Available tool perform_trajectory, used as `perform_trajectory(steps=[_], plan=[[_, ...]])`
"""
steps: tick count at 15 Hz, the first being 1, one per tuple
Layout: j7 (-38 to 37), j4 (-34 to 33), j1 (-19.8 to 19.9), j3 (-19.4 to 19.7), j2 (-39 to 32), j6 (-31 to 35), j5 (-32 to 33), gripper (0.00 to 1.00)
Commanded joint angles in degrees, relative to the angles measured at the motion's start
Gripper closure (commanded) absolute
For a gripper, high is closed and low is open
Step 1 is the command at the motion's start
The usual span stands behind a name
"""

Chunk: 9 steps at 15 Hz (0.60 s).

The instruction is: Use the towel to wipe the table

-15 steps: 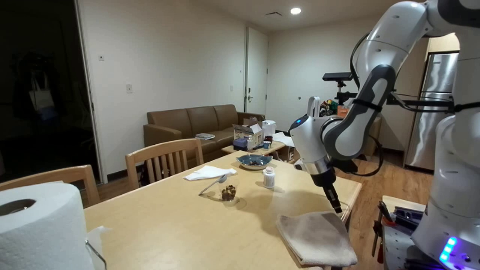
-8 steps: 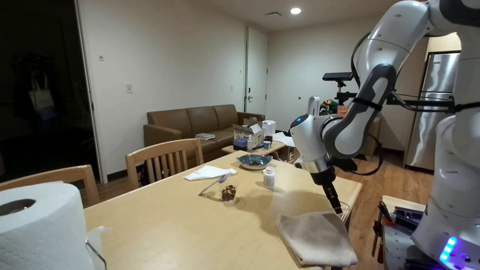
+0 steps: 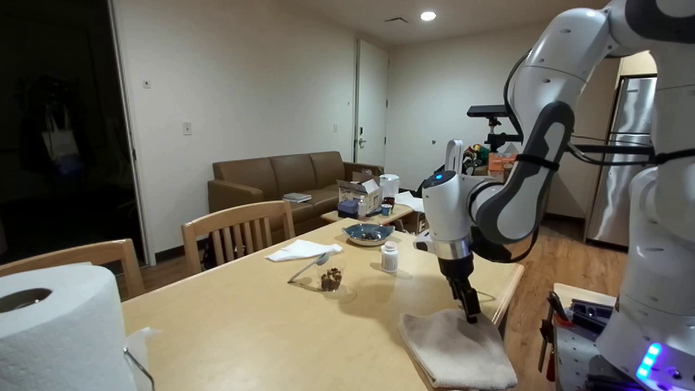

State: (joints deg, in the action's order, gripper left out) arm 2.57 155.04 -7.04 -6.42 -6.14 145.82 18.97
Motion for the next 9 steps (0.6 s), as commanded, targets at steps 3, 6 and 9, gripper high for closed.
perform_trajectory(steps=[3,6,9], plan=[[5.65,-2.51,-2.79,-1.75,-8.65,6.26,3.15,0.25],[7.37,-3.90,-2.75,-1.52,-9.56,3.97,2.88,0.40],[8.50,-4.86,-3.01,-1.73,-10.73,2.58,2.62,0.60]])
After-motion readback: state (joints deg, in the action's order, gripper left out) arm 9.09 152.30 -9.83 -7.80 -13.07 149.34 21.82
